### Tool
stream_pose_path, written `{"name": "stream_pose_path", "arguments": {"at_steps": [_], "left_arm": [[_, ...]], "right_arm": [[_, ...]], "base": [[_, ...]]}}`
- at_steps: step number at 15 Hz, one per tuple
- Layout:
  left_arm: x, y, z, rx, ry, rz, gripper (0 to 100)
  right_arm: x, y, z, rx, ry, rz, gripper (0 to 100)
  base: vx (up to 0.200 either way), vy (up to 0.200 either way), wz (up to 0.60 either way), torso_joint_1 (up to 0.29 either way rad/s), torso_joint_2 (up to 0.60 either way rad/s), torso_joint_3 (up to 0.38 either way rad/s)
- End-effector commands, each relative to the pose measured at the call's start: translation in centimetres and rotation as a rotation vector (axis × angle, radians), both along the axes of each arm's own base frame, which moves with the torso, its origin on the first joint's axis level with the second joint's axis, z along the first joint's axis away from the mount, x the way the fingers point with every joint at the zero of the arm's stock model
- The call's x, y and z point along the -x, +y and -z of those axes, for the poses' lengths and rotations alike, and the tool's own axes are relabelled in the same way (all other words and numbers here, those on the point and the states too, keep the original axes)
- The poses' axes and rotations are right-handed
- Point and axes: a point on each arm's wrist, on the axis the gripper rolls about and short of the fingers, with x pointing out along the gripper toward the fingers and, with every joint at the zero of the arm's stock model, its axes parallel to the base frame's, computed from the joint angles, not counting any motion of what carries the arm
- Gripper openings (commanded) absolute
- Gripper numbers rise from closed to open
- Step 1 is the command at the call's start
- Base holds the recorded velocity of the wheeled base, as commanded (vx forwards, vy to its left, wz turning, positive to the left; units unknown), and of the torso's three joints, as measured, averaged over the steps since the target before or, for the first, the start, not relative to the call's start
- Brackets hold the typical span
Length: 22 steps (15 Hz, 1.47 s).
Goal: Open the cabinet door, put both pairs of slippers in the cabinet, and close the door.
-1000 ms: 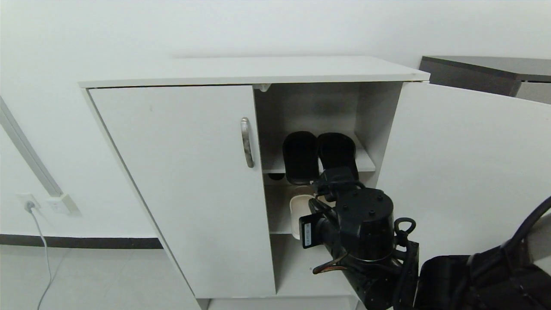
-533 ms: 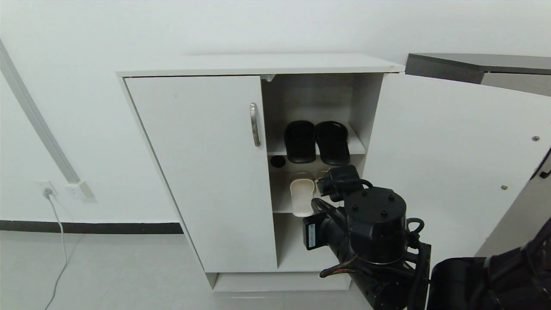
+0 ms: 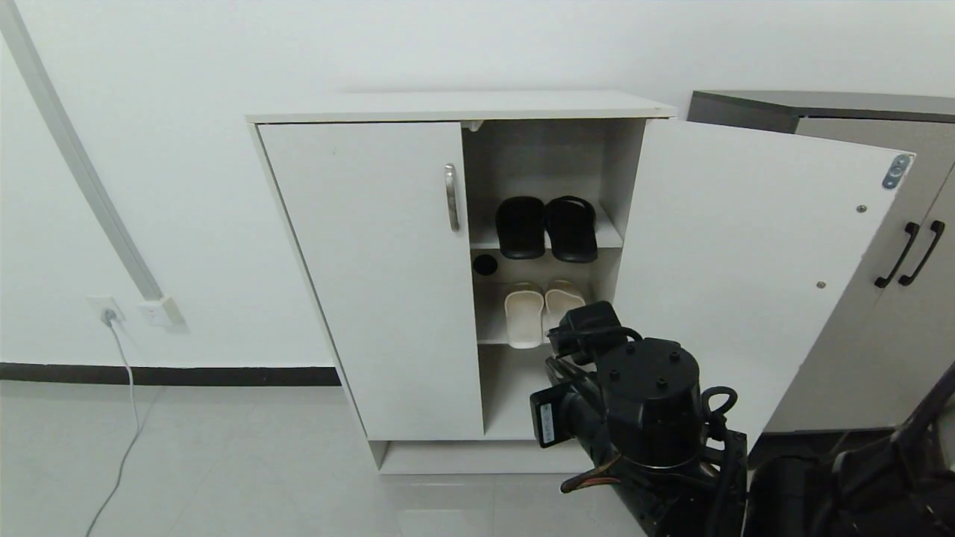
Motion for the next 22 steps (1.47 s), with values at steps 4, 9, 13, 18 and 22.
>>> {"name": "stream_pose_path", "arguments": {"at_steps": [4, 9, 13, 18, 22], "left_arm": [[-0.01, 0.0, 0.0, 0.0, 0.001, -0.002, 0], [-0.01, 0.0, 0.0, 0.0, 0.001, 0.0, 0], [-0.01, 0.0, 0.0, 0.0, 0.001, 0.0, 0], [-0.01, 0.0, 0.0, 0.002, 0.002, 0.0, 0], [-0.01, 0.0, 0.0, 0.002, 0.002, 0.0, 0]], "right_arm": [[-0.08, -0.13, 0.85, 0.028, 0.014, 0.003, 0], [-0.08, -0.13, 0.87, 0.029, 0.015, 0.002, 0], [-0.06, -0.14, 0.91, 0.03, 0.017, -0.003, 0], [-0.02, -0.2, 1.02, 0.035, 0.019, -0.002, 0], [-0.13, -0.32, 1.05, 0.036, 0.02, 0.003, 0]], "base": [[0.0, 0.0, 0.0, 0.0, 0.0, 0.0], [0.0, 0.0, 0.0, 0.0, 0.0, 0.0], [0.0, 0.0, 0.0, 0.001, -0.01, -0.018], [0.0, 0.0, 0.0, 0.03, -0.33, -0.319], [0.0, 0.0, 0.0, 0.084, -0.46, -0.349]]}}
